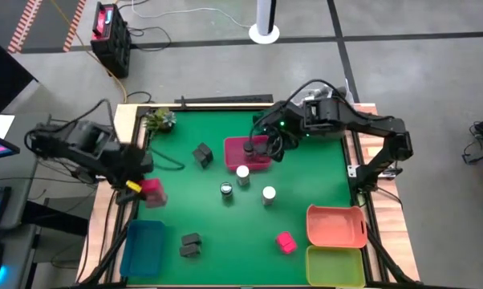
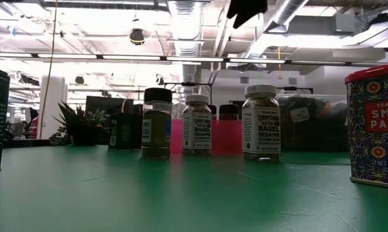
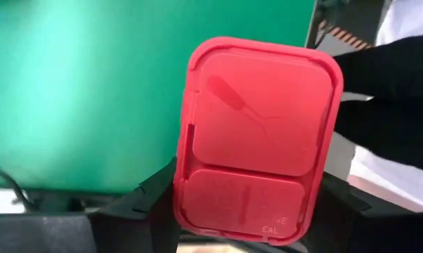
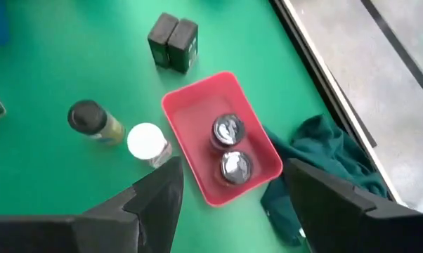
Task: Sort spices by type
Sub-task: Put the top red seasoning can into the blue bin
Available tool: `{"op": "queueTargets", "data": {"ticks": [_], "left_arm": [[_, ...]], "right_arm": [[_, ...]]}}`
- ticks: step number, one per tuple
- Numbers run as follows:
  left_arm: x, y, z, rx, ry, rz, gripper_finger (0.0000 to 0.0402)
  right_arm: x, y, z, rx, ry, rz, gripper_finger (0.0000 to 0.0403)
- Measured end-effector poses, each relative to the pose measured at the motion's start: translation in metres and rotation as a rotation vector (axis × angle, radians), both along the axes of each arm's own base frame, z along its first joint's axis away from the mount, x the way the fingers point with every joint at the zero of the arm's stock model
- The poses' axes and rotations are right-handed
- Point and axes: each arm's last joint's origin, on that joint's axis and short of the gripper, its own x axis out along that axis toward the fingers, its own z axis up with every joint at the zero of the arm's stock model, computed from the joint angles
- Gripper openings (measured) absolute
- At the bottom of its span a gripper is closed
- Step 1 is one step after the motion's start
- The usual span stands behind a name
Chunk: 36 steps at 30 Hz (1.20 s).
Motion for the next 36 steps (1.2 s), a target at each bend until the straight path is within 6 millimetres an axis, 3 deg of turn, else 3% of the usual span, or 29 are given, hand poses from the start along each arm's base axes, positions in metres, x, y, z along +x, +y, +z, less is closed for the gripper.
{"op": "queueTargets", "data": {"ticks": [7, 13, 21, 36], "left_arm": [[0.002, -0.036, -0.043, -0.019, 0.088, -0.028, 0.0215], [0.008, -0.068, -0.074, 0.038, 0.132, -0.150, 0.0215], [0.002, -0.105, -0.104, 0.166, 0.172, -0.280, 0.0215], [0.000, -0.153, -0.150, 0.405, 0.263, -0.309, 0.0215]], "right_arm": [[0.000, -0.006, 0.001, -0.054, -0.016, -0.077, 0.0276], [0.000, -0.008, 0.001, -0.058, -0.009, -0.084, 0.0276], [-0.002, -0.009, 0.000, -0.056, 0.013, -0.088, 0.0276], [-0.002, -0.007, -0.001, -0.051, 0.015, -0.084, 0.0276]]}}
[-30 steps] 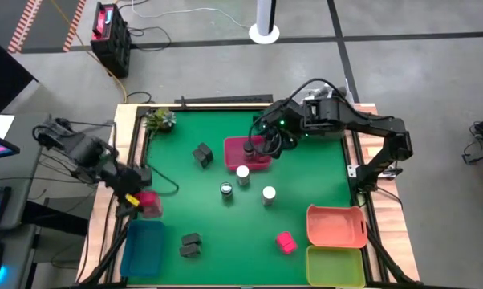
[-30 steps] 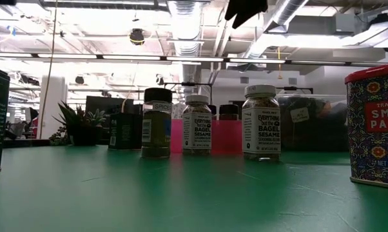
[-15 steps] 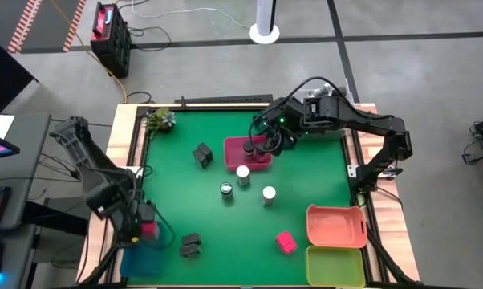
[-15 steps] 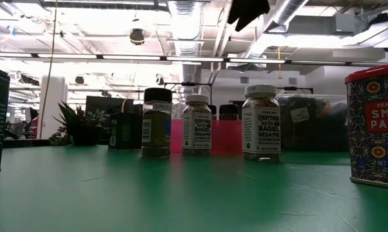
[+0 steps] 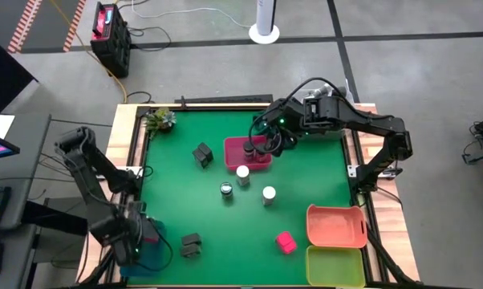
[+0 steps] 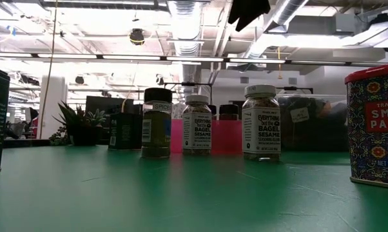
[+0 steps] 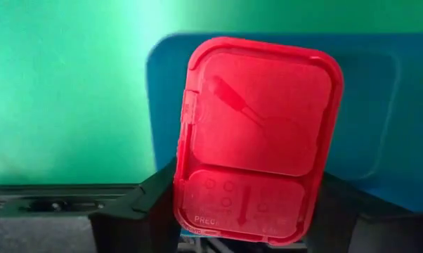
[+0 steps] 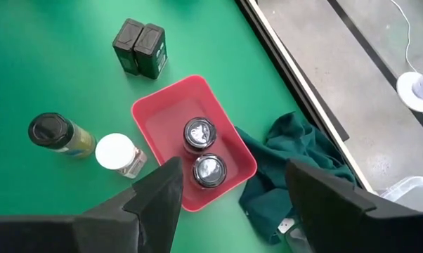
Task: Sort spices by type
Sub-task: Put the top red seasoning can into the blue bin, then put the red seasoning can into the blue bin
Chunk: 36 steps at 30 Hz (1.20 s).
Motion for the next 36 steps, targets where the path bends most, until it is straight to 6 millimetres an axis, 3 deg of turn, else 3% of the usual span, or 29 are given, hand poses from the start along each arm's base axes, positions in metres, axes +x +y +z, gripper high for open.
{"op": "queueTargets", "data": {"ticks": [7, 18, 25, 31, 36], "left_arm": [[0.004, -0.015, -0.020, 0.049, 0.024, 0.041, 0.0218], [0.003, -0.018, -0.019, -0.003, 0.085, 0.068, 0.0275], [-0.002, -0.010, 0.014, -0.128, 0.057, 0.001, 0.0276], [-0.008, 0.021, 0.047, -0.229, -0.036, 0.120, 0.0276], [-0.001, 0.051, 0.061, -0.245, -0.123, 0.286, 0.0277]], "right_arm": [[0.001, 0.005, 0.000, 0.005, -0.001, 0.018, 0.0276], [0.001, 0.007, 0.000, 0.008, 0.000, 0.025, 0.0276], [0.000, 0.008, 0.000, 0.009, 0.002, 0.030, 0.0276], [0.000, 0.008, 0.000, 0.011, 0.008, 0.030, 0.0276], [0.000, 0.008, 0.000, 0.040, -0.007, 0.008, 0.0276]]}}
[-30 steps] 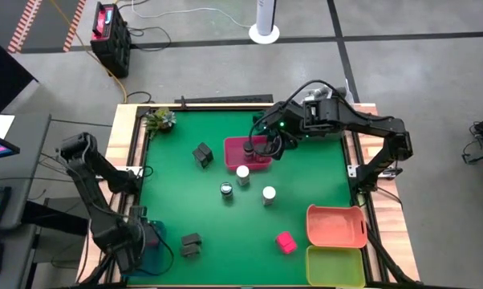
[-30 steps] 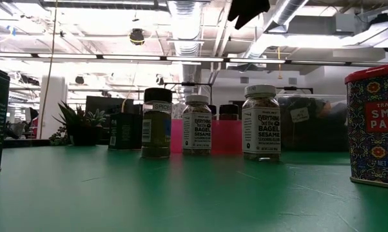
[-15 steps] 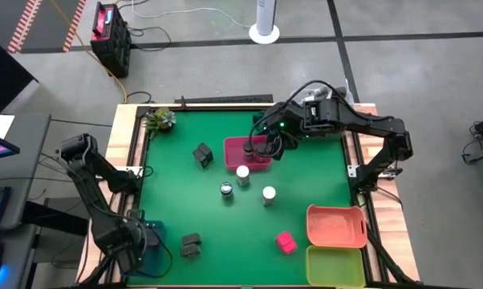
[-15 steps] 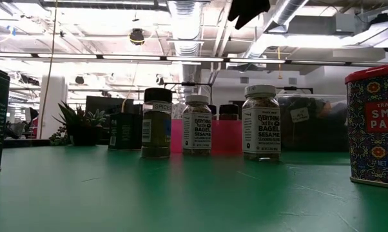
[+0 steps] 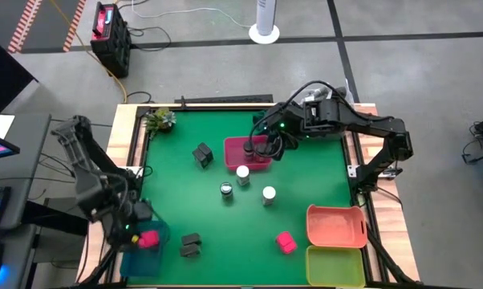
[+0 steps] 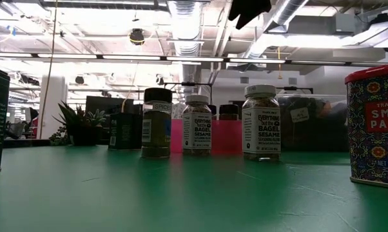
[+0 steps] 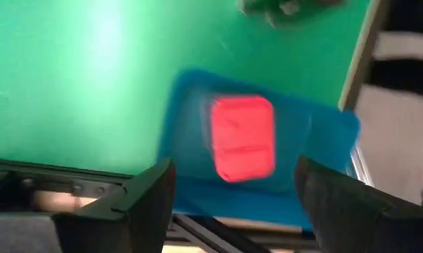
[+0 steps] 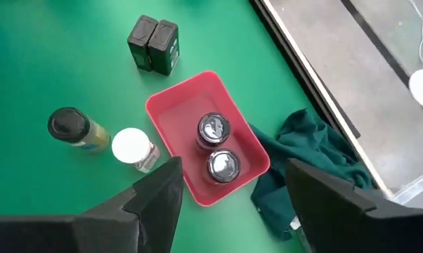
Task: Sort spices by type
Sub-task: Put the red seasoning can into the blue bin
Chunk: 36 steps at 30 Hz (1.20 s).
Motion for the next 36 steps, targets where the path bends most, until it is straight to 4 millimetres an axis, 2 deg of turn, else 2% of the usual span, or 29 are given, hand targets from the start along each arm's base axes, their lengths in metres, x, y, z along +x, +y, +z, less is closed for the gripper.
{"op": "queueTargets", "data": {"ticks": [3, 7, 13, 18, 21, 28, 33, 36], "left_arm": [[0.010, 0.017, 0.002, 0.024, 0.008, 0.086, 0.0277], [0.024, 0.039, 0.005, 0.050, -0.038, 0.184, 0.0277], [0.047, 0.067, 0.011, 0.076, -0.170, 0.309, 0.0277], [0.071, 0.080, 0.014, 0.070, -0.264, 0.332, 0.0277], [0.082, 0.087, 0.021, 0.116, -0.285, 0.326, 0.0277], [0.109, 0.110, 0.041, 0.250, -0.351, 0.311, 0.0277], [0.134, 0.127, 0.051, 0.251, -0.401, 0.308, 0.0277], [0.148, 0.137, 0.055, 0.242, -0.424, 0.353, 0.0277]], "right_arm": [[0.001, 0.008, -0.001, 0.085, -0.012, 0.023, 0.0276], [-0.002, 0.035, -0.004, 0.156, 0.018, 0.048, 0.0276], [-0.005, 0.071, -0.030, 0.341, 0.094, -0.034, 0.0276], [-0.006, 0.115, -0.057, 0.449, 0.112, -0.104, 0.0276], [-0.013, 0.137, -0.065, 0.499, 0.127, -0.158, 0.0276], [-0.030, 0.171, -0.082, 0.517, 0.188, -0.176, 0.0276], [-0.037, 0.194, -0.101, 0.558, 0.186, -0.179, 0.0276], [-0.044, 0.210, -0.104, 0.594, 0.185, -0.185, 0.0276]]}}
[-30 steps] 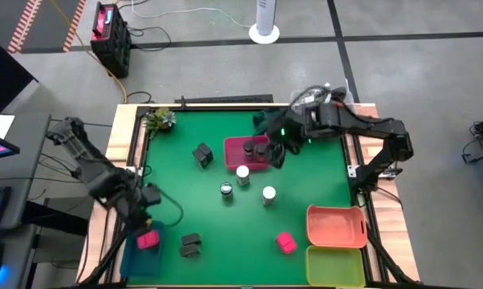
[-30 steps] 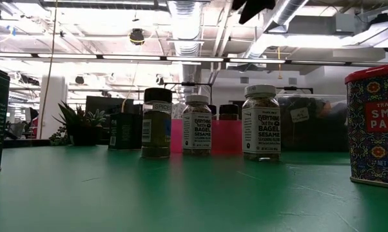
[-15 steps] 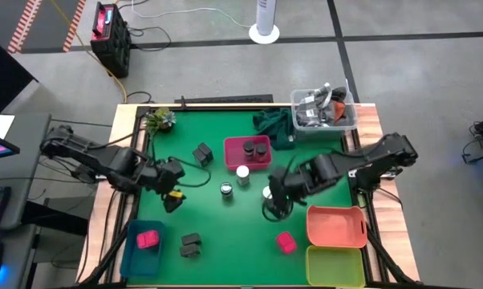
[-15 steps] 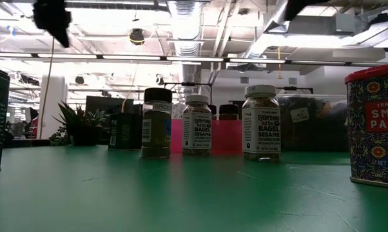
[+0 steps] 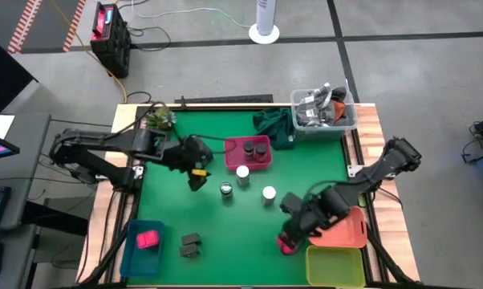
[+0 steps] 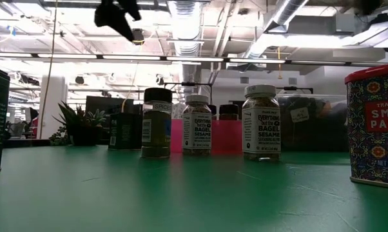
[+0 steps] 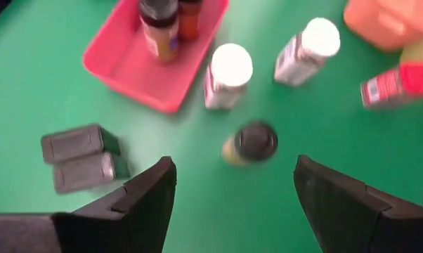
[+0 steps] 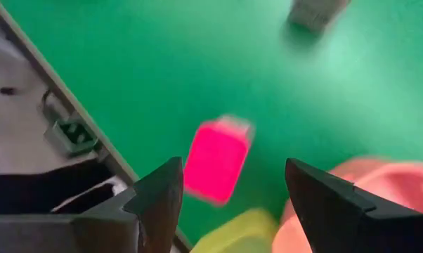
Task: Sort spices by type
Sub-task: Put the red seasoning can into the blue bin
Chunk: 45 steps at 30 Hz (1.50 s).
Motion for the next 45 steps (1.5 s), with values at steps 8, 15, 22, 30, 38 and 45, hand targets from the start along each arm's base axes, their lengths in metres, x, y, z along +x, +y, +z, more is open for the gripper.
{"op": "queueTargets", "data": {"ticks": [8, 15, 22, 30, 38, 45], "left_arm": [[0.025, 0.020, -0.007, -0.043, -0.027, 0.143, 0.0277], [0.027, 0.020, -0.010, -0.107, -0.025, 0.215, 0.0277], [0.017, 0.013, -0.001, -0.100, -0.054, 0.222, 0.0277], [0.013, 0.013, 0.001, -0.094, -0.041, 0.158, 0.0277], [0.012, 0.020, 0.000, -0.107, -0.021, 0.125, 0.0277], [0.008, 0.020, -0.002, -0.105, 0.029, 0.106, 0.0277]], "right_arm": [[-0.005, 0.023, -0.021, -0.040, 0.084, 0.022, 0.0276], [0.006, 0.038, -0.052, -0.059, 0.188, 0.148, 0.0276], [0.005, 0.038, -0.051, -0.072, 0.190, 0.096, 0.0276], [0.016, 0.026, -0.054, -0.096, 0.190, 0.113, 0.0276], [0.029, 0.013, -0.054, -0.028, 0.193, 0.135, 0.0281], [0.035, 0.009, -0.053, 0.030, 0.187, 0.116, 0.0359]]}}
